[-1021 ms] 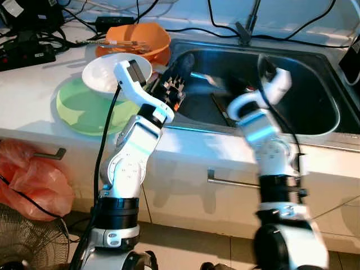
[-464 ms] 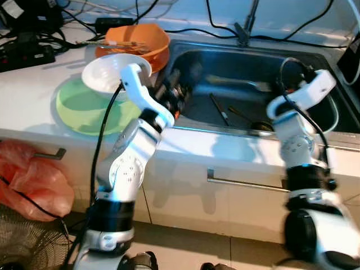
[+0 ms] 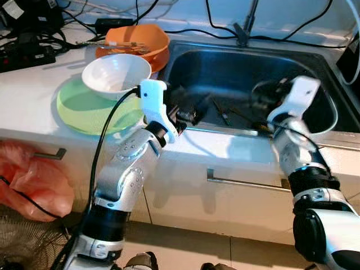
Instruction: Kitchen organization
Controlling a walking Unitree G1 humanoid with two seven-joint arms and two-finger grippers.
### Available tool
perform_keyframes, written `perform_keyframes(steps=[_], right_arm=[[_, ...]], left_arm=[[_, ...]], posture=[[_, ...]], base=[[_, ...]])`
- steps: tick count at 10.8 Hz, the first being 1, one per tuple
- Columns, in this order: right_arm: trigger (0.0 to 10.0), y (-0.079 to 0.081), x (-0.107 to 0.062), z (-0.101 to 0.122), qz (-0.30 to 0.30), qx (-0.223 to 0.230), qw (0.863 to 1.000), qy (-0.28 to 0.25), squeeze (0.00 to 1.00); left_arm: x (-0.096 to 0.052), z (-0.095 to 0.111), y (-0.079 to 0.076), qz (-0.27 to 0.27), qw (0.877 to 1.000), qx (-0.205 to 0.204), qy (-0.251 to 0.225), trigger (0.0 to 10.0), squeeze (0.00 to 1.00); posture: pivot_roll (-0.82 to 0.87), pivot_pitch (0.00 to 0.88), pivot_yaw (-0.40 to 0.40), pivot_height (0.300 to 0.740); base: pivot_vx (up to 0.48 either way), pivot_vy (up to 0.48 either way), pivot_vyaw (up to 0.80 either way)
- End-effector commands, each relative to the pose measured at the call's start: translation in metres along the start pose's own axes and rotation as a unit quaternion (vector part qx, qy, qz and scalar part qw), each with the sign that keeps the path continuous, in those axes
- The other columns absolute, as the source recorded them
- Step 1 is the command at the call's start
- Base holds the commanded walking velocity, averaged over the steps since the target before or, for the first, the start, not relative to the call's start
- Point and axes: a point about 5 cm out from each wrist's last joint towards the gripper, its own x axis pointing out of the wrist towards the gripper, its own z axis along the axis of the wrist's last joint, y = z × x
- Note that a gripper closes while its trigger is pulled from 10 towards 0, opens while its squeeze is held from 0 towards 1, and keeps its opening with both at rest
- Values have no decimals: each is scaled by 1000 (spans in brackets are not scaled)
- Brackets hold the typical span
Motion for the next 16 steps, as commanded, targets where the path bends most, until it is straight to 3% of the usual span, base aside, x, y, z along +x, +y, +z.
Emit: perform_keyframes(steps=[1, 3, 4, 10, 12, 13, 14, 15, 16], right_arm=[[10000, 2, 2, 7, 5, -7, 1000, -11, 0], [10000, 6, 3, -3, 14, -30, 999, 11, 0], [10000, 9, 3, -5, 24, -28, 999, 16, 1000], [10000, 16, 5, -2, 40, -15, 999, 8, 1000], [10000, 22, 6, 7, 50, 2, 999, -12, 1000], [10000, 33, 5, 16, 76, 27, 996, -30, 1000], [10000, 33, 5, 16, 76, 27, 996, -30, 1000], [10000, 50, 1, 26, 116, 27, 992, -49, 1000], [10000, 78, -13, 38, 206, 47, 975, -61, 1000]], left_arm=[[-1, 2, -5, -14, 1000, 16, -5, 10000, 1000], [-2, -4, -5, -13, 999, 37, 9, 10000, 1000], [-2, -6, -6, -16, 999, 49, 14, 10000, 1000], [-4, -17, -5, -25, 996, 70, 50, 10000, 1000], [-3, -6, 3, 5, 995, 92, 26, 10000, 941], [-2, 9, 14, 48, 991, 121, -4, 10000, 1000], [-2, 9, 14, 48, 991, 121, -4, 10000, 1000], [-2, 16, 20, 59, 987, 151, -6, 10000, 1000], [-3, 21, 27, 63, 982, 176, 2, 10000, 1000]], posture=[[51, 114, 4, 740], [51, 116, 3, 740], [51, 116, 2, 740], [49, 115, 4, 740], [49, 115, 2, 740], [49, 115, 2, 740], [49, 115, 2, 740], [49, 115, 2, 740], [52, 112, 4, 740]], base=[[0, 0, 0], [0, 0, 0], [0, 0, 0], [0, 0, 0], [0, 0, 0], [0, 0, 0], [0, 0, 0], [0, 0, 0], [0, 0, 0]])
